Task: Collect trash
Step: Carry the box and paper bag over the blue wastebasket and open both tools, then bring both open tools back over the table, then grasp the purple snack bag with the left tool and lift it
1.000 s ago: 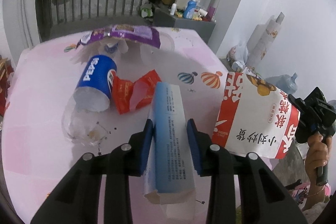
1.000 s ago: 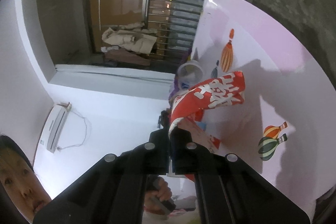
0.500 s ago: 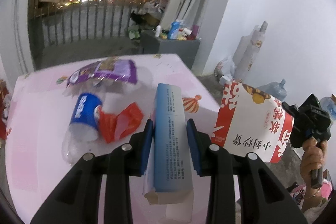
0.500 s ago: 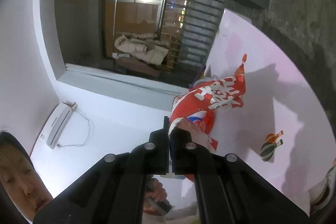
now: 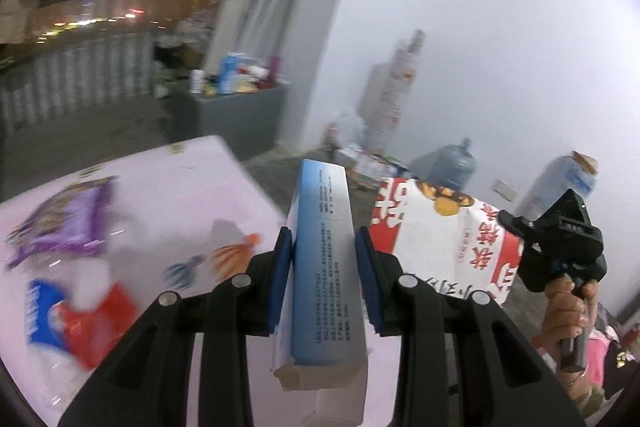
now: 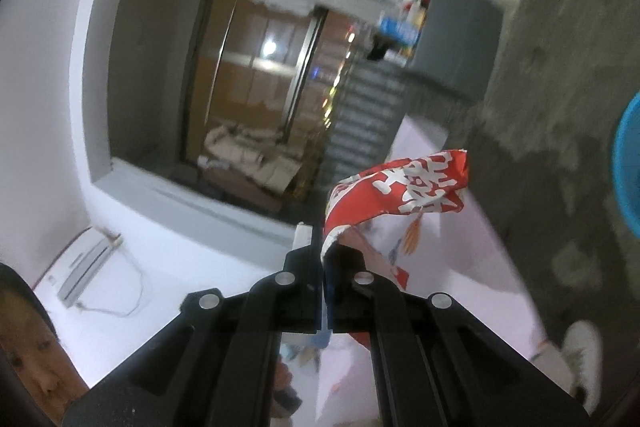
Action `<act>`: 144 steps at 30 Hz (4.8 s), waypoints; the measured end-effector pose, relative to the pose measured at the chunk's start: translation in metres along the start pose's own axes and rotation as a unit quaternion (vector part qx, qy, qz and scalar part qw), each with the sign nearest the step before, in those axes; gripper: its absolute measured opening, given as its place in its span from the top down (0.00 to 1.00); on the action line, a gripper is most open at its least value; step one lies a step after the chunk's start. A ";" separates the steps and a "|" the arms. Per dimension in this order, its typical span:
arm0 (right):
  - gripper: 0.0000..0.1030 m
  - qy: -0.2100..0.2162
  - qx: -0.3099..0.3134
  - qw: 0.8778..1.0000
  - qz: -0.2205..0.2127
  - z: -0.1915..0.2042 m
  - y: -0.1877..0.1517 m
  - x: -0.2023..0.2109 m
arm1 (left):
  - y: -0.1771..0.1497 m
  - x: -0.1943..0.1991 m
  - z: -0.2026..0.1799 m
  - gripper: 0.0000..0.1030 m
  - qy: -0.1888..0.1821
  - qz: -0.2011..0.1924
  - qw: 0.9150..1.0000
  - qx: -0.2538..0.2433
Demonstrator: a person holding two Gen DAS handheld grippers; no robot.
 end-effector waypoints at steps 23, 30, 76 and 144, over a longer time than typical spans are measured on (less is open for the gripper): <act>0.98 -0.299 -0.148 0.937 -0.100 -0.212 0.033 0.068 | -0.082 -0.298 -0.150 0.69 -0.055 0.267 0.961 -0.056; 0.92 -0.335 -0.213 0.911 -0.108 -0.275 0.045 0.071 | -0.115 -0.366 -0.161 0.68 -0.031 0.310 0.948 -0.071; 0.25 -0.373 0.084 0.924 -0.004 -0.116 0.014 0.000 | 0.001 -0.067 0.005 0.13 0.043 -0.008 0.999 -0.017; 0.82 -0.152 0.277 0.895 0.314 -0.005 -0.101 -0.403 | -0.005 0.042 0.440 0.63 -0.081 0.031 0.850 0.520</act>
Point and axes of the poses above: each gripper's, at about its wrist camera, not at the fingertips, and x roughly against the way its jaws point, z to its left, y to its top, the point moved 7 cm from there along -x, roughly the way its jaws point, and after that the axes turned 8 degrees about x, right-handed, at the moved point
